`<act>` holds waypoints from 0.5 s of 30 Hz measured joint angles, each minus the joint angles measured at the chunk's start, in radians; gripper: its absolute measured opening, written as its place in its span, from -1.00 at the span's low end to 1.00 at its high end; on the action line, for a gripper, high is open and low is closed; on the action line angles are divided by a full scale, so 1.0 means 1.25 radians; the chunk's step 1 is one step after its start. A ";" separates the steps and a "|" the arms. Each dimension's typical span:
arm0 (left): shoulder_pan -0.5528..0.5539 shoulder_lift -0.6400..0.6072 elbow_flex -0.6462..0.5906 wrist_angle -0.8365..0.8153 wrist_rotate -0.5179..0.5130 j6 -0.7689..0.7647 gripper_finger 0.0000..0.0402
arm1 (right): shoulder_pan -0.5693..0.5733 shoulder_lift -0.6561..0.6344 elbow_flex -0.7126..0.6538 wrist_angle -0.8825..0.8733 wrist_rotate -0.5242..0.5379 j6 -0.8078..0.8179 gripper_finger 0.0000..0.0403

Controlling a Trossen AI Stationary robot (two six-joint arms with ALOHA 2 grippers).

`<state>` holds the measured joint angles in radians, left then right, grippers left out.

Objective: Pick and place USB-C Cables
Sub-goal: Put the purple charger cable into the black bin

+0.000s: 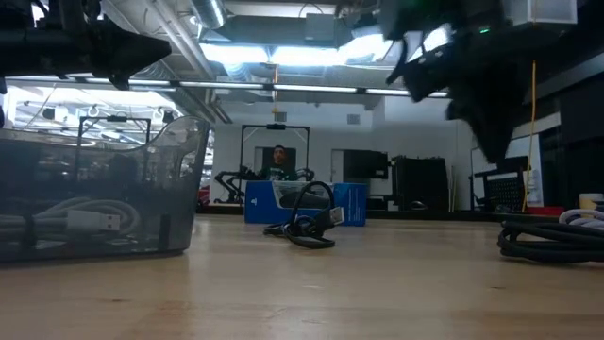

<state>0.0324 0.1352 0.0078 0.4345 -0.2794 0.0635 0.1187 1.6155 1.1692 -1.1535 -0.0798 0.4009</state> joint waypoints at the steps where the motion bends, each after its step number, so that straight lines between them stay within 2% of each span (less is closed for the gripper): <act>1: 0.000 0.000 0.000 0.000 0.000 -0.001 -0.79 | 0.014 -0.020 -0.022 0.012 -0.001 0.034 -0.60; 8: 0.000 0.000 0.000 -0.009 0.001 -0.010 -0.80 | 0.131 -0.140 -0.149 0.073 -0.015 0.350 -0.60; 15: 0.000 0.001 0.000 -0.030 0.002 -0.075 -0.80 | 0.258 -0.161 -0.195 0.115 0.006 0.613 -0.60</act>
<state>0.0324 0.1360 0.0078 0.3969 -0.2775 -0.0296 0.4412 1.4139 0.9260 -1.0100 -0.0717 1.1667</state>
